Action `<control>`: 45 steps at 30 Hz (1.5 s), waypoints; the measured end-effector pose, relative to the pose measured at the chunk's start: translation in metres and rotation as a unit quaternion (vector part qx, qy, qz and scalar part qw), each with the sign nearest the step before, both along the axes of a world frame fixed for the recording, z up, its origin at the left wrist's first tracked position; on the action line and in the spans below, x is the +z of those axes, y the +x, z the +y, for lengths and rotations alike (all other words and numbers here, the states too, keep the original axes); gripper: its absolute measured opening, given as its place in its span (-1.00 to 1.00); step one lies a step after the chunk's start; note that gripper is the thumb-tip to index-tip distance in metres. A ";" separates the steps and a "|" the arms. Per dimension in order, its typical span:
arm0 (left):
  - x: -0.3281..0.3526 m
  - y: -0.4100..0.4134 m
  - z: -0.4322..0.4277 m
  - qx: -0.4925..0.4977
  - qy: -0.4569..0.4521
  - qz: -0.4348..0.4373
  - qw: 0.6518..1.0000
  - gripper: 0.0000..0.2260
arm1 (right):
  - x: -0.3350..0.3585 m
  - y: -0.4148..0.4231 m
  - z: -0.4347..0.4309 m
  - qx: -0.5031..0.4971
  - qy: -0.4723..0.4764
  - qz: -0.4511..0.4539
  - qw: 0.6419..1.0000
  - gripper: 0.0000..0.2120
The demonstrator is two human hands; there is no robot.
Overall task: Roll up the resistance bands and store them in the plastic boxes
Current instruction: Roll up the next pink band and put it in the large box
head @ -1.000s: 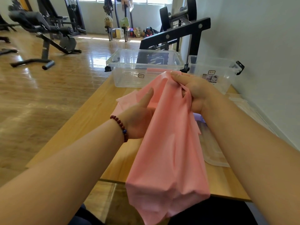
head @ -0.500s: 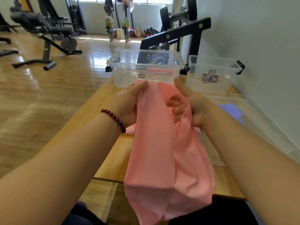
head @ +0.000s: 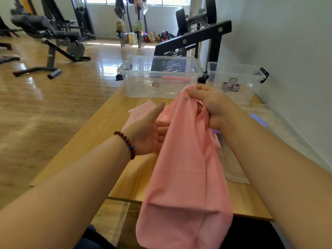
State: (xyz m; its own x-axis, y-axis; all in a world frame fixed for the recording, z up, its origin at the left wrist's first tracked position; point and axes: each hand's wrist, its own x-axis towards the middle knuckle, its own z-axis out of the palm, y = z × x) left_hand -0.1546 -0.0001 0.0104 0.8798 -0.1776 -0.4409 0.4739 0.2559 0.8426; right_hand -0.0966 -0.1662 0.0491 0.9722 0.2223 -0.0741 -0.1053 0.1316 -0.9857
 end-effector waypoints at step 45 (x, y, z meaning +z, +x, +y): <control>-0.016 0.019 0.002 -0.075 0.008 -0.009 0.997 -0.63 | -0.003 0.024 -0.010 -0.031 0.027 0.059 0.997 -0.97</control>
State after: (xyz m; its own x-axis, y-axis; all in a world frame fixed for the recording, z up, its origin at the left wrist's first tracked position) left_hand -0.1359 0.0015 -0.0054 0.8515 -0.3008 -0.4296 0.4910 0.1693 0.8546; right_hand -0.0727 -0.1758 0.0459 0.9695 0.1687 -0.1779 -0.2096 0.1943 -0.9583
